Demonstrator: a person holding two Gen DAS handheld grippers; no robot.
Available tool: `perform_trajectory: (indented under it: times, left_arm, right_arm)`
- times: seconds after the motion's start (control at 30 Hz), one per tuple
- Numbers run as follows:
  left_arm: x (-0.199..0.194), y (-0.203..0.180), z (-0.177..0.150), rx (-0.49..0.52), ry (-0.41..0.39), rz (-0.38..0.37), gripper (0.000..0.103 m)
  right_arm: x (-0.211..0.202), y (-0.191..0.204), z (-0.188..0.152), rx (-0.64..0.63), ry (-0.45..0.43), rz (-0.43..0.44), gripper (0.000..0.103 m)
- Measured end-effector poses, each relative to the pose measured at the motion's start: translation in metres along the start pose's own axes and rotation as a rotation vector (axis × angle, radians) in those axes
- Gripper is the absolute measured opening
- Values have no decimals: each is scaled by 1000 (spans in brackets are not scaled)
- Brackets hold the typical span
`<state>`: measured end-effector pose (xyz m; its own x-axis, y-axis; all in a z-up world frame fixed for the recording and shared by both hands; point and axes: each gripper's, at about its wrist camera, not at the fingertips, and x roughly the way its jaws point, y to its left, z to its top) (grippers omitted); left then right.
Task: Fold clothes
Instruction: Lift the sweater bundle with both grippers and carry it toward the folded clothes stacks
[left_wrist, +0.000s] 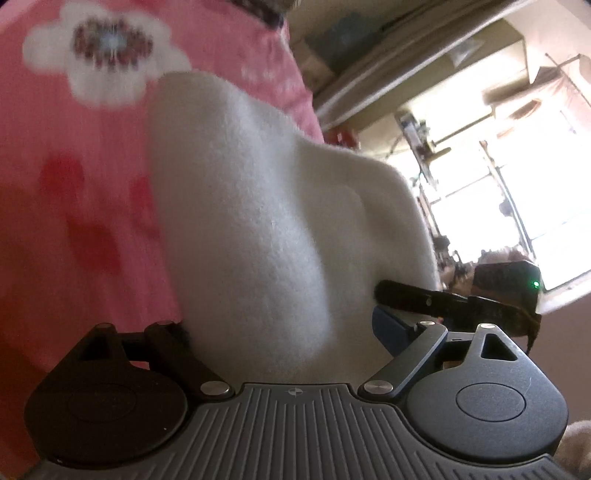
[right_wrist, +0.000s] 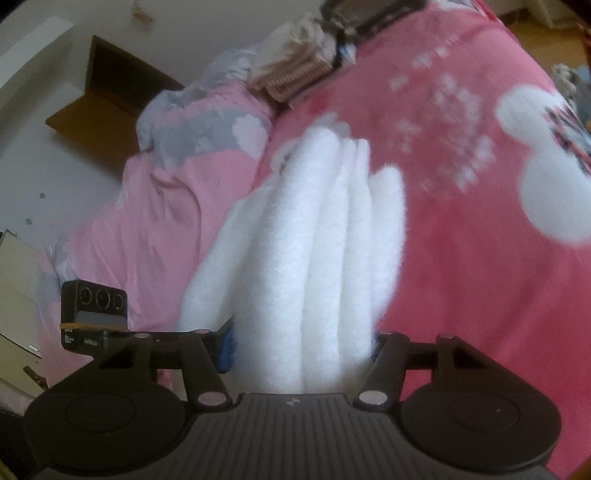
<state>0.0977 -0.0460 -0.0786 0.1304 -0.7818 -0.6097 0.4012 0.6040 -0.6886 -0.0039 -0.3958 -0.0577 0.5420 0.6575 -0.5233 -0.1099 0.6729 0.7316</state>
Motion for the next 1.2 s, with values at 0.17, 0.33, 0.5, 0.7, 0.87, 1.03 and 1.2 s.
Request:
perform_trajectory:
  times: [0.17,0.33,0.5,0.7,0.87,1.03,1.2]
  left_arm:
    - [-36,-11,71,81,-112,47,89]
    - [-99,-46,145,144,-223,75,89]
    - [-153,-99,194,183,-260,88,89]
    - [-191,-101,211,112,-174,129,90]
    - [-176,-60,241,22,-60,48,90]
    - [-146,-22,293,5,23,-21,90]
    - [-117,4,365,15,30,-8,90]
  right_arm:
    - [25,36,70,-54,-68,20,62]
    - [27,100,145,-93,-141,68,61]
    - [8,166,191,-92,-198,117,61]
    - [13,210,204,40,-145,116,61]
    - [33,210,208,181,-78,33,61]
    - [56,205,233,277,-71,-93,61]
    - [105,183,296,294,-63,-120,61]
